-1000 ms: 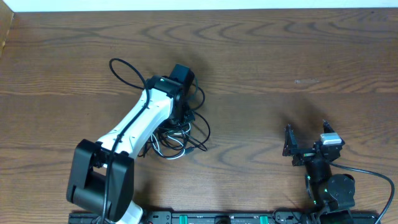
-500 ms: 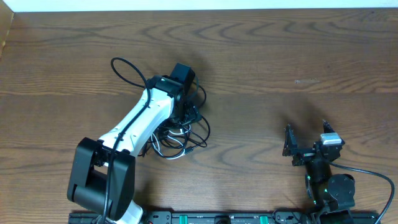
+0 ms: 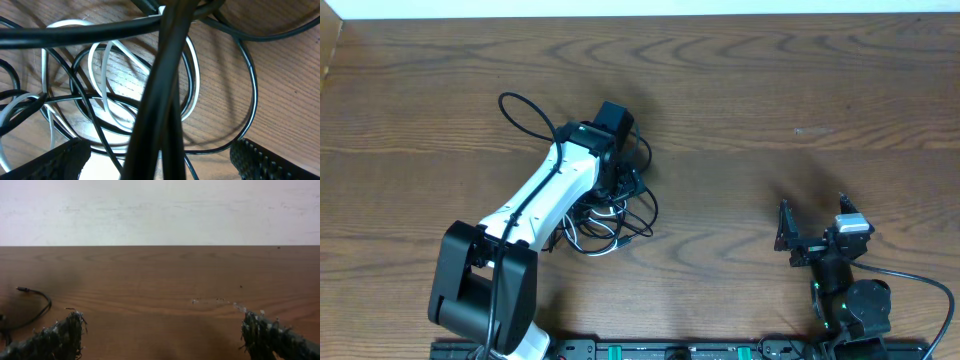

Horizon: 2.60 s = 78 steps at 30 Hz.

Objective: Untangle cables

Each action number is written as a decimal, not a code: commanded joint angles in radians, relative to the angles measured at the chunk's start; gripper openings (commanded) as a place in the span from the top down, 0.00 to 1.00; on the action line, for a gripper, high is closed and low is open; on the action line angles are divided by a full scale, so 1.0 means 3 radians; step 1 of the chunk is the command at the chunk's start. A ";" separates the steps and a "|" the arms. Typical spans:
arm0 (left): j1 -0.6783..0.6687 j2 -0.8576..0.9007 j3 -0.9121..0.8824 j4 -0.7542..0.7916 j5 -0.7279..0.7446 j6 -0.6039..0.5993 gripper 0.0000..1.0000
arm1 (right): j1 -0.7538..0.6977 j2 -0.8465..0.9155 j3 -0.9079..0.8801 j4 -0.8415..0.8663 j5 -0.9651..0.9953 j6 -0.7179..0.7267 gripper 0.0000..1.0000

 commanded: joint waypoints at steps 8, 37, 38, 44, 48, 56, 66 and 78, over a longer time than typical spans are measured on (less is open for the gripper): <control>-0.0008 0.0017 -0.0046 0.0000 -0.0018 0.0017 0.05 | -0.0017 -0.0017 -0.0004 -0.0011 0.0027 0.0043 0.01; -0.0008 0.0017 -0.0046 0.0000 -0.0018 0.0017 0.05 | -0.0017 -0.0017 -0.0004 -0.0011 0.0025 0.0043 0.01; -0.0008 0.0017 -0.0046 0.0000 -0.0018 0.0017 0.05 | -0.0017 -0.0017 -0.0004 -0.0011 0.0025 0.0043 0.01; -0.0008 0.0017 -0.0046 0.0000 -0.0018 0.0017 0.05 | -0.0017 -0.0017 -0.0004 -0.0011 0.0027 0.0043 0.01; -0.0008 0.0017 -0.0046 0.0033 -0.0019 0.0015 0.05 | -0.0017 -0.0017 -0.0004 -0.0011 0.0025 0.0043 0.01; -0.0008 0.0017 -0.0046 0.0038 -0.0018 0.0015 0.04 | -0.0017 -0.0017 -0.0004 -0.0011 0.0025 0.0043 0.01; -0.0008 0.0017 -0.0046 0.0038 -0.0018 0.0015 0.04 | -0.0017 -0.0017 -0.0004 -0.0011 0.0027 0.0043 0.01; -0.0008 0.0017 -0.0046 0.0039 -0.0018 0.0015 0.04 | -0.0017 -0.0017 -0.0004 -0.0011 0.0025 0.0043 0.01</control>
